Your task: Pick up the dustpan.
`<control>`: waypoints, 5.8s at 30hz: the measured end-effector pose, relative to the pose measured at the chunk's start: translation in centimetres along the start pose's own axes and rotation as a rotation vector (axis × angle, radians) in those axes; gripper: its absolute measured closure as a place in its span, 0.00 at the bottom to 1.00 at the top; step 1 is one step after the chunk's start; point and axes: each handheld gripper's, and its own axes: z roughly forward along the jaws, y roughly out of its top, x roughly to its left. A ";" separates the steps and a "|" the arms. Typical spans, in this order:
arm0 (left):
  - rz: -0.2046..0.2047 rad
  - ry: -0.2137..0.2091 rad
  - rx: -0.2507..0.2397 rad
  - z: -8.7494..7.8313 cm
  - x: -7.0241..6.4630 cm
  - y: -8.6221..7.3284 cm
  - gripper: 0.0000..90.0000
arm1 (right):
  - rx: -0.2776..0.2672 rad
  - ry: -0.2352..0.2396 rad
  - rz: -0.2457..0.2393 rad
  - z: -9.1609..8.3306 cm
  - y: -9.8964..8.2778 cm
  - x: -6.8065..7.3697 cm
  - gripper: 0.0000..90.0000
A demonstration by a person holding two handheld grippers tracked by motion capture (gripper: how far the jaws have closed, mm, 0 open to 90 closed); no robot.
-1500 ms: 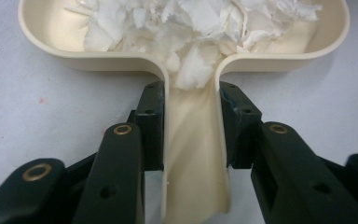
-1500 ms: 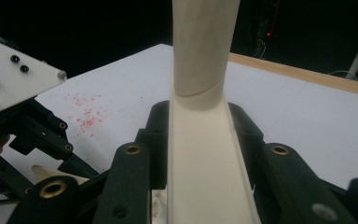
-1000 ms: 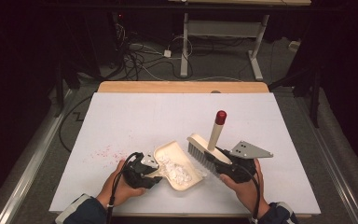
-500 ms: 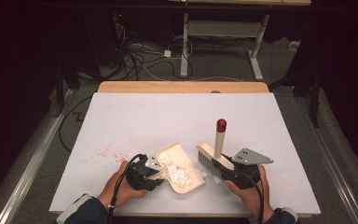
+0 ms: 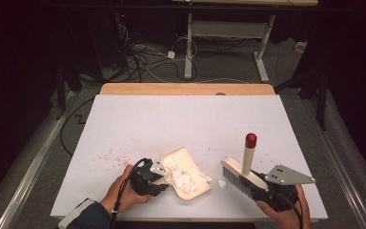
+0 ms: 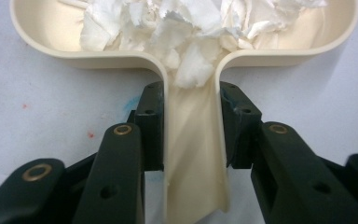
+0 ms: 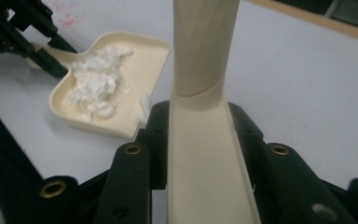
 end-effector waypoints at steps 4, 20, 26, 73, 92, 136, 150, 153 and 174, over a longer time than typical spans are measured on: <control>0.003 -0.004 0.003 0.1 0.0 0.1 0.71 | 0.068 0.054 0.011 0.2 -1.0 0.2 0.75; 0.005 -0.012 0.003 0.4 0.1 0.2 0.71 | -0.012 0.118 -0.031 5.7 0.7 1.3 0.75; 0.004 -0.013 0.001 0.3 0.1 0.2 0.71 | -0.059 0.180 -0.077 6.4 2.0 2.4 0.75; 0.019 0.032 0.062 -0.4 -0.1 0.3 0.71 | -0.076 0.229 -0.071 5.4 1.4 2.9 0.75; 0.004 0.027 0.058 -0.2 0.1 0.2 0.71 | -0.043 0.178 -0.070 5.4 1.0 2.2 0.75; -0.051 0.040 0.042 -0.6 1.3 -0.5 0.71 | -0.092 0.151 -0.058 3.8 1.7 0.8 0.75; -0.086 0.044 0.017 -1.3 2.2 -1.0 0.71 | -0.081 0.141 -0.049 3.7 1.8 0.1 0.75; -0.091 0.045 0.016 -1.3 2.4 -1.1 0.71 | -0.077 0.139 -0.051 3.7 1.8 0.1 0.75; -0.124 0.083 -0.002 -1.9 3.4 -1.9 0.71 | -0.040 0.158 -0.071 3.6 2.0 0.1 0.75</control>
